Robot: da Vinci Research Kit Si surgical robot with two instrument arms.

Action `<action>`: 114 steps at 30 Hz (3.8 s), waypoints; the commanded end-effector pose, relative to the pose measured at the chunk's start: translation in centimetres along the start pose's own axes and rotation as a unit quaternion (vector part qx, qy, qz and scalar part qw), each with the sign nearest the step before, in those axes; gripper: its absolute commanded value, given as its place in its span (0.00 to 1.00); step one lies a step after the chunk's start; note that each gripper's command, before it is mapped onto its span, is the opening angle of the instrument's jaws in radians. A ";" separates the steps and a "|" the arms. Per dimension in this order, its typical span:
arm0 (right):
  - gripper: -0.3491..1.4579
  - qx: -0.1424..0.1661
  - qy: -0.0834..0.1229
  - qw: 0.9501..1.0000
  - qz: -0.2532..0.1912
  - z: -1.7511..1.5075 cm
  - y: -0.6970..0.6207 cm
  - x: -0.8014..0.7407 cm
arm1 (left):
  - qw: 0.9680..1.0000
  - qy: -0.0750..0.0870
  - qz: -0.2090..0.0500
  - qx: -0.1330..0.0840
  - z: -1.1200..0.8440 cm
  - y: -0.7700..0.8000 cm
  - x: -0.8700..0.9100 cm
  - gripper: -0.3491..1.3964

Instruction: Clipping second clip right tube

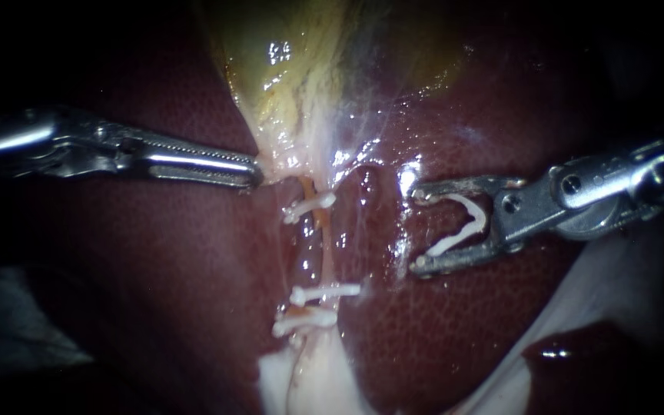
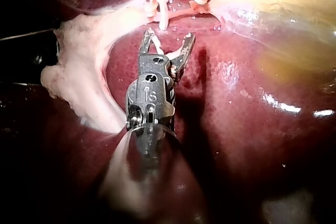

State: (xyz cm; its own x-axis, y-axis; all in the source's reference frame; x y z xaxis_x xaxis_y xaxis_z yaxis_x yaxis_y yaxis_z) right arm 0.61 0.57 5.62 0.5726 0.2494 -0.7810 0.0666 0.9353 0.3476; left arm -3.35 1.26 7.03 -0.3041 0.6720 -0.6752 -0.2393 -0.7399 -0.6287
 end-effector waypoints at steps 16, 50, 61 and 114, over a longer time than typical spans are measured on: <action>0.47 -0.002 0.000 1.000 0.000 0.00 -0.01 0.00 | 1.000 0.016 -0.005 0.000 -0.60 0.11 0.46 0.00; 0.47 0.071 0.039 0.991 0.107 0.96 -0.05 -0.16 | 1.000 0.020 -0.005 0.003 -0.77 0.14 0.53 0.00; 0.47 0.101 0.062 0.979 0.167 1.38 0.07 -0.31 | 1.000 0.020 -0.005 0.004 -0.78 0.17 0.53 0.00; 0.08 0.230 0.159 0.911 0.301 1.79 -0.05 -0.17 | 1.000 0.020 -0.005 0.004 -0.78 0.17 0.53 0.00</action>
State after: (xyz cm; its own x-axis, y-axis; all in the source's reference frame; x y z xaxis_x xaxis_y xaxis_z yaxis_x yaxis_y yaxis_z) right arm 1.96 0.03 6.67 0.3598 0.8166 -0.4514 0.1919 0.4087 0.8923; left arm -2.84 1.51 6.26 -0.2639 0.6800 -0.6841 -0.2496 -0.7332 -0.6325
